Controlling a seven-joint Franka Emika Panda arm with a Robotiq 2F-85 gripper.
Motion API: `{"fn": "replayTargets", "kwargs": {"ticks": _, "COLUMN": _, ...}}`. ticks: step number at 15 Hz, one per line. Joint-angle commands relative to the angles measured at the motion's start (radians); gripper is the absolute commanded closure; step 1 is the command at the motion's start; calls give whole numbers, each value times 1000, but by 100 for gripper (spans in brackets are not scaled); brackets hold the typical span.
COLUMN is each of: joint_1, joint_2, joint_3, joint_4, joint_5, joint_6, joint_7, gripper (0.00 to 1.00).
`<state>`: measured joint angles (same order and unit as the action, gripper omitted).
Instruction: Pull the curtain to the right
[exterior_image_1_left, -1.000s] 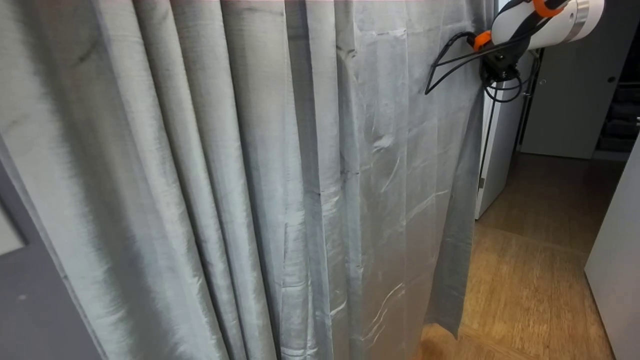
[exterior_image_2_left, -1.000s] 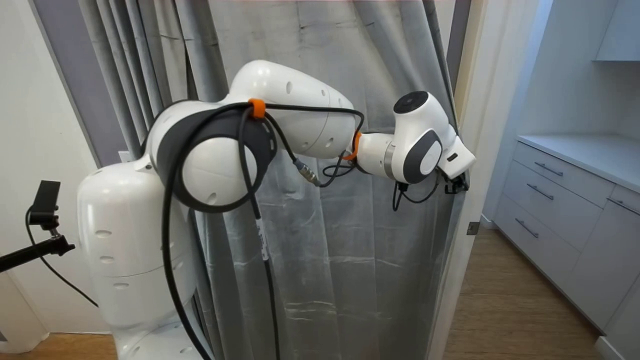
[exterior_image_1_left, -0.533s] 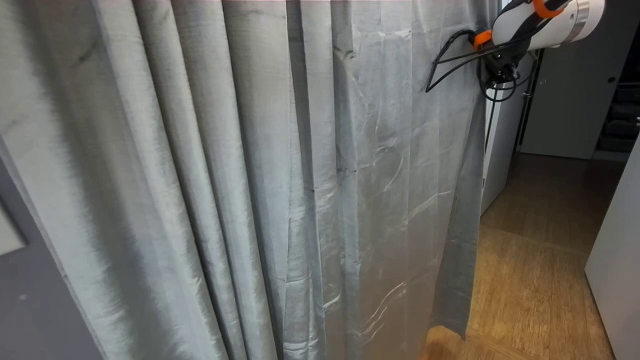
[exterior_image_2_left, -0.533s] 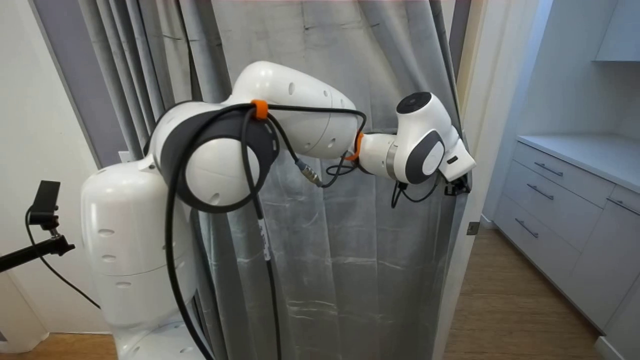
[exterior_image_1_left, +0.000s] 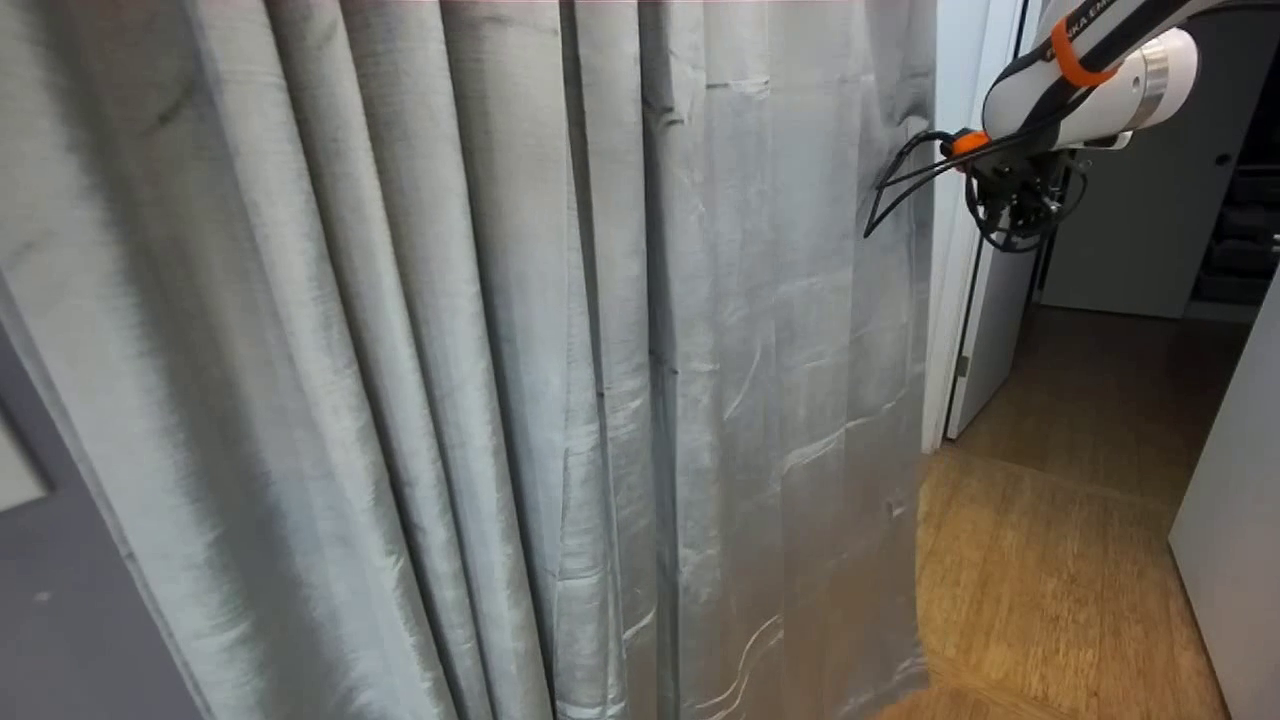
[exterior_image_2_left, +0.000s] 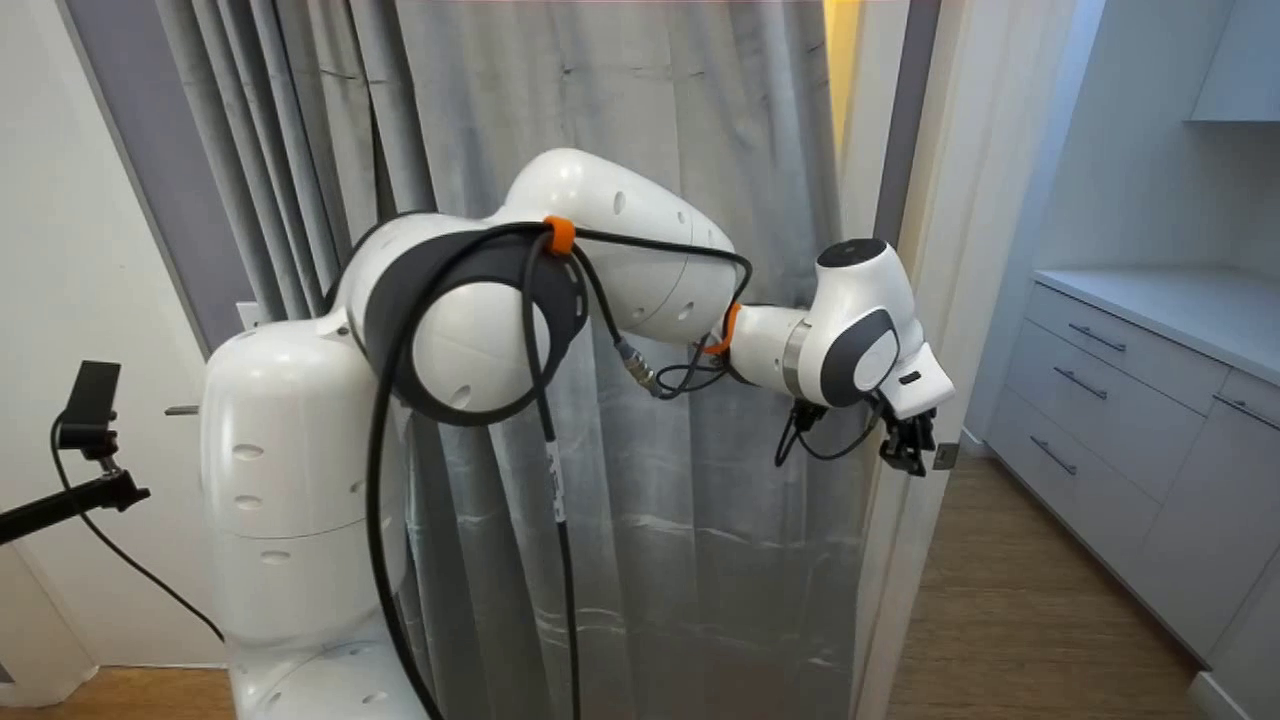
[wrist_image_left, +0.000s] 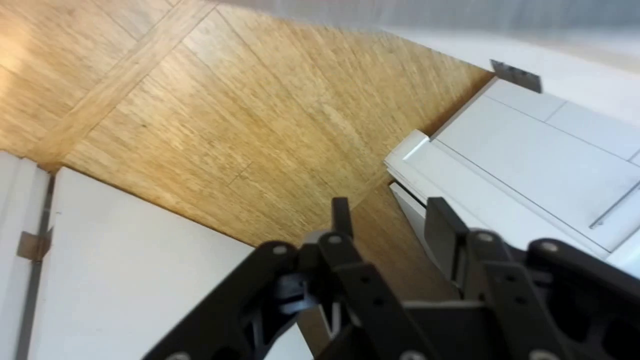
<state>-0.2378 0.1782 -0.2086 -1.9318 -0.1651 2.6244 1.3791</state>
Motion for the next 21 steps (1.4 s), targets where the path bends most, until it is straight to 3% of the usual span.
{"fn": "replayTargets", "kwargs": {"ticks": 1, "joint_1": 33, "joint_2": -21, "joint_3": -42, "joint_4": -29, "joint_5": -38, "joint_6": -70, "joint_7": -70, "gripper": 25}}
{"fn": "replayTargets", "kwargs": {"ticks": 5, "joint_1": 39, "joint_2": -59, "joint_3": -39, "joint_4": -68, "joint_5": -52, "joint_6": -86, "joint_7": -252, "gripper": 1}}
{"fn": "replayTargets", "kwargs": {"ticks": 16, "joint_1": 44, "joint_2": -248, "joint_3": -16, "joint_4": -206, "joint_5": -202, "joint_6": -70, "joint_7": -681, "gripper": 0}}
{"fn": "replayTargets", "kwargs": {"ticks": 21, "joint_1": 36, "joint_2": -357, "joint_3": 0, "joint_4": -297, "joint_5": -139, "joint_6": 19, "joint_7": -944, "gripper": 0}}
